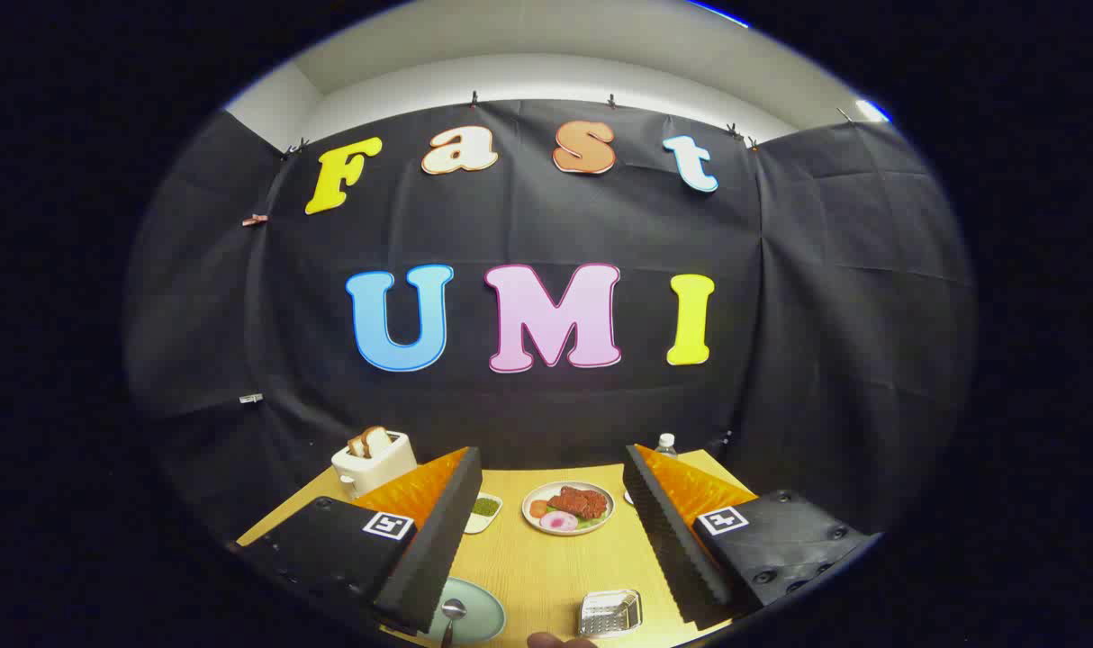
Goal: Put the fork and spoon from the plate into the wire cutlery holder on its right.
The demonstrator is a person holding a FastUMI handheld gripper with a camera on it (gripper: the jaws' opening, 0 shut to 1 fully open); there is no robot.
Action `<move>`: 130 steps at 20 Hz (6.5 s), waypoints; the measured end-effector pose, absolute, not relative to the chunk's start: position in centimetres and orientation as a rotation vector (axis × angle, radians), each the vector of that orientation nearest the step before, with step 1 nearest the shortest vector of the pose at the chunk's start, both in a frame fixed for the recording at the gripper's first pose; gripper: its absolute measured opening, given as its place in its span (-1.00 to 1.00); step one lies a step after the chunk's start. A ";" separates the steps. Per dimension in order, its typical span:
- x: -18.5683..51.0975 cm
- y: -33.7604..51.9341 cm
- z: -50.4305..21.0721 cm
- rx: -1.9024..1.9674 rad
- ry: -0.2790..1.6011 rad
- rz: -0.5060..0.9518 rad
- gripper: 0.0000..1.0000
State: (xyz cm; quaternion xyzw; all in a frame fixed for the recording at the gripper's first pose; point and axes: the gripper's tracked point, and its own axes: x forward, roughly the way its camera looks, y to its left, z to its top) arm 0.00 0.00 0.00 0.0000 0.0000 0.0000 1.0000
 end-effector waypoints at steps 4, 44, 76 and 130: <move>0.2 0.4 0.3 -0.004 -0.002 0.031 0.96; -4.1 12.5 -35.4 -0.229 0.977 0.293 0.86; -4.2 12.2 -36.9 0.007 1.241 0.348 -0.85; 0.3 1.7 -19.3 0.147 1.013 0.258 0.99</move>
